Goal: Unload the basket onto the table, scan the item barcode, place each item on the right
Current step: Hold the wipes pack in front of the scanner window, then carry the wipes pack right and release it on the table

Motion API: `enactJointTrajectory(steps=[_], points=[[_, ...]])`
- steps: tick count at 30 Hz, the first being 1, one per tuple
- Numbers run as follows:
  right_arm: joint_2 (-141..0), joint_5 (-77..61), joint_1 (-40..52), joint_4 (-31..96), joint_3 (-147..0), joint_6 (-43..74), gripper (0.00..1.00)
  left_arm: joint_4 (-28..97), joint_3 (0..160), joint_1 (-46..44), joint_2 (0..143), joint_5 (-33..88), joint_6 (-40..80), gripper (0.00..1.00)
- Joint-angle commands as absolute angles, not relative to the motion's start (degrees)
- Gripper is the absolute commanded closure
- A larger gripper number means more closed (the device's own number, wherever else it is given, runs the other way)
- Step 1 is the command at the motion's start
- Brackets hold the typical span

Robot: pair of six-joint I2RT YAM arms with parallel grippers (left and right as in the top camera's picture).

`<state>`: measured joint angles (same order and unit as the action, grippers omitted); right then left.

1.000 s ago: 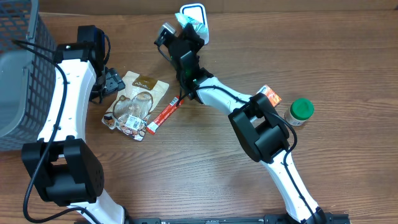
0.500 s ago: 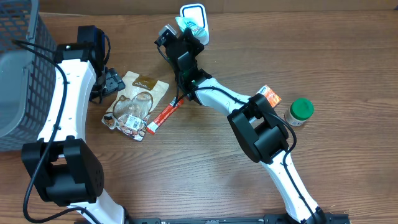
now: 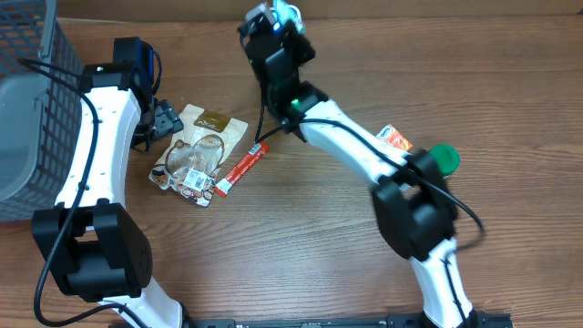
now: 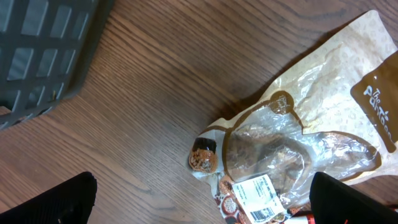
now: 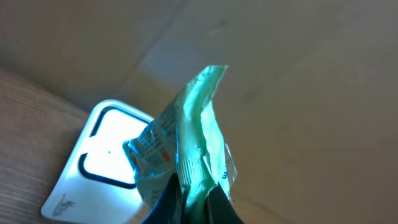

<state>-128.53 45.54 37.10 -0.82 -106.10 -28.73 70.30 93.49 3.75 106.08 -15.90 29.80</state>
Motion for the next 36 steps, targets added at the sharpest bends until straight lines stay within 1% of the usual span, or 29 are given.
enactJointTrajectory(steps=[1, 4, 7, 9, 13, 15, 17, 23, 25, 26, 27, 30, 31, 32, 36], points=[[-116.7, 46.7, 36.6, 11.7, -106.9, -10.4, 0.96, 70.2, 94.5, 3.4, 105.6, -16.5, 29.8, 0.00], [-112.7, 44.4, 35.8, 26.7, -106.9, 0.3, 0.96, 70.2, 94.5, 3.4, 105.6, -16.5, 29.8, 0.00], [-110.6, 36.3, 34.3, 42.1, -106.9, 9.0, 0.96, 70.2, 94.5, 3.4, 105.6, -16.5, 29.8, 0.00], [-110.5, 29.7, 33.1, 50.1, -106.9, 12.1, 0.96, 70.2, 94.5, 3.4, 105.6, -16.5, 29.8, 0.00], [-111.2, 15.7, 29.5, 64.5, -106.1, 12.7, 0.96, 70.2, 94.5, 3.4, 105.6, -16.5, 29.8, 0.00], [-111.2, 12.0, 27.5, 68.4, -104.5, 12.7, 0.96, 70.2, 94.5, 3.4, 105.6, -16.5, 29.8, 0.00], [-111.2, 11.5, 25.8, 69.8, -102.2, 12.7, 0.96, 70.2, 94.4, 3.4, 105.6, -16.5, 29.8, 0.00], [-111.2, 11.5, 19.9, 68.6, -94.8, 12.6, 0.96, 70.2, 94.5, 3.4, 105.6, -16.5, 29.8, 0.00], [-111.2, 11.5, 18.5, 68.2, -93.5, 12.6, 0.94, 70.2, 94.5, 3.4, 105.6, -16.5, 29.8, 0.00], [-111.2, 11.5, 17.8, 68.1, -92.8, 12.6, 0.88, 70.2, 94.5, 3.4, 105.6, -16.5, 29.8, 0.00], [-111.2, 11.5, 17.3, 68.0, -92.2, 12.7, 0.73, 70.2, 94.5, 3.4, 105.6, -16.5, 29.8, 0.00], [-111.2, 11.5, 16.0, 67.3, -90.5, 12.7, 0.33, 70.2, 94.5, 3.4, 105.6, -16.5, 29.8, 0.00], [-111.2, 11.5, 15.7, 66.9, -90.0, 12.7, 0.27, 70.2, 94.5, 3.4, 105.6, -16.5, 29.8, 0.00], [-111.2, 11.5, 15.7, 66.3, -89.5, 12.7, 0.22, 70.2, 94.5, 3.4, 105.6, -16.5, 29.8, 0.00], [-111.2, 11.4, 15.9, 63.5, -88.4, 13.8, 0.19, 70.2, 94.5, 3.4, 105.6, -16.5, 29.8, 0.00]])
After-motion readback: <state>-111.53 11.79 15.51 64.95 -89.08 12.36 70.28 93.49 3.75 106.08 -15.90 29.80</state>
